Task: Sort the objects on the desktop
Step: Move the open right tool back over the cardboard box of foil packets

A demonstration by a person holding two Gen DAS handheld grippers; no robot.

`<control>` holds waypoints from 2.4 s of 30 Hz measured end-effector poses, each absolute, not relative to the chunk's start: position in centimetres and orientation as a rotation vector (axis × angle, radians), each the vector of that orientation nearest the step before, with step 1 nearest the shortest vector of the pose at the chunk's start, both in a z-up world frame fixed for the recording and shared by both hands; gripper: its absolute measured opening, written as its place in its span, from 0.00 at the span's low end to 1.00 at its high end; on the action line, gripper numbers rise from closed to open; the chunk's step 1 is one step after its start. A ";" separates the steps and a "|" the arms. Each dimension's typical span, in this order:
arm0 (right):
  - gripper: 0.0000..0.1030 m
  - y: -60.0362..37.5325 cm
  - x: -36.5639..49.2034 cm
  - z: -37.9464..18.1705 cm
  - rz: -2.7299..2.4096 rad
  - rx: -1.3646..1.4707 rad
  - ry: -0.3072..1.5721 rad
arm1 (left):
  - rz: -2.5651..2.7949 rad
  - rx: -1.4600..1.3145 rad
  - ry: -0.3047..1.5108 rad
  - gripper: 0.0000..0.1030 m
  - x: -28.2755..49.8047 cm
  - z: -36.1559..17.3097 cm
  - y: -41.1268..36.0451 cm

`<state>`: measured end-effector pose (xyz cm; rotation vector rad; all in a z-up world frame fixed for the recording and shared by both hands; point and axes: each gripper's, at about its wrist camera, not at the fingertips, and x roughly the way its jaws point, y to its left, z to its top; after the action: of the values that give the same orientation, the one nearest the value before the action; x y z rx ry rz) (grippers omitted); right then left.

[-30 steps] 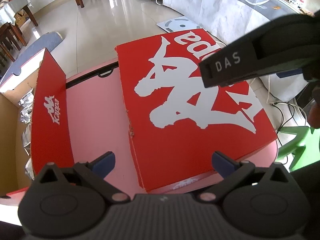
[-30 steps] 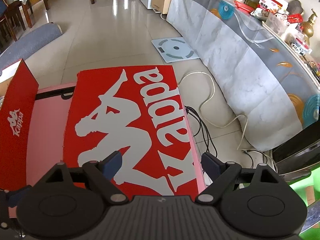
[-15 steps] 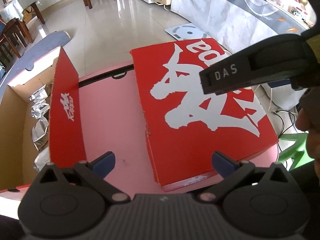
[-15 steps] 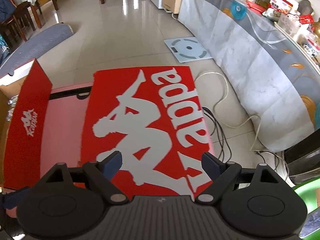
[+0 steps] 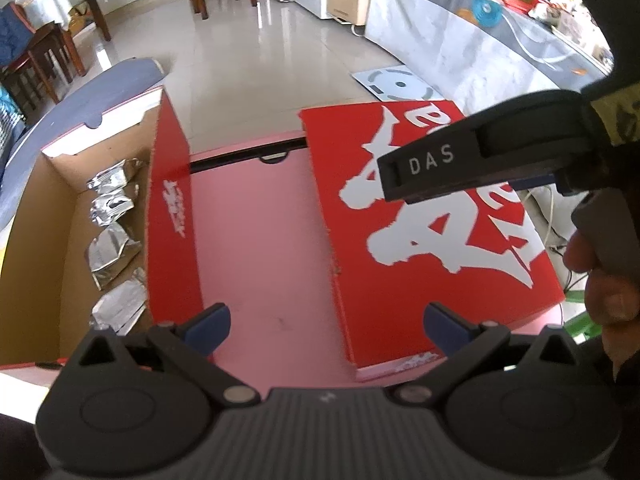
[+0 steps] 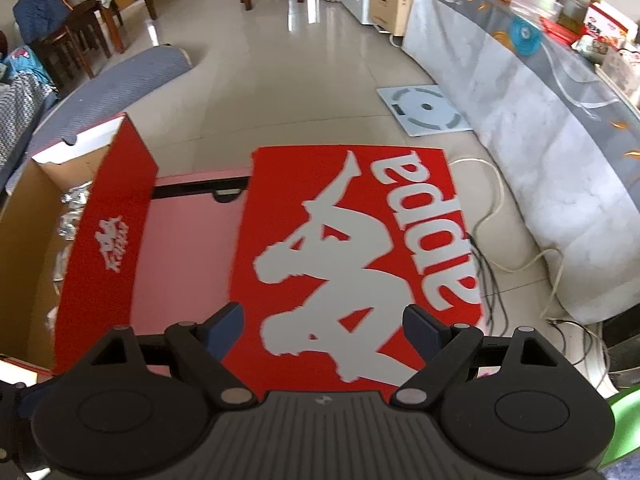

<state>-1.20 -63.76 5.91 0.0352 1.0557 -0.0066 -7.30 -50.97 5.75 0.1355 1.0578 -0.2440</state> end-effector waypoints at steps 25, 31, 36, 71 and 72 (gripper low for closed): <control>0.84 -56.3 0.7 6.0 0.151 0.052 1.062 | -0.089 0.094 1.014 1.00 -4.4 6.2 -42.6; 0.84 -54.7 1.4 5.8 0.162 0.048 1.077 | -0.063 0.108 1.015 1.00 -3.7 5.9 -40.8; 0.84 -53.3 1.9 5.7 0.169 0.040 1.071 | -0.051 0.128 1.017 1.00 -3.1 5.7 -39.5; 0.84 -44.4 4.5 4.3 0.175 -0.046 1.052 | 0.022 0.212 1.049 1.00 2.8 4.6 -28.8; 0.84 -44.2 4.5 4.3 0.171 -0.051 1.051 | 0.021 0.210 1.053 1.00 2.9 4.5 -28.7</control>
<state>4.53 -44.20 4.27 -0.0510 1.0511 0.1710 2.93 -28.68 4.45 0.2102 1.0531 0.0207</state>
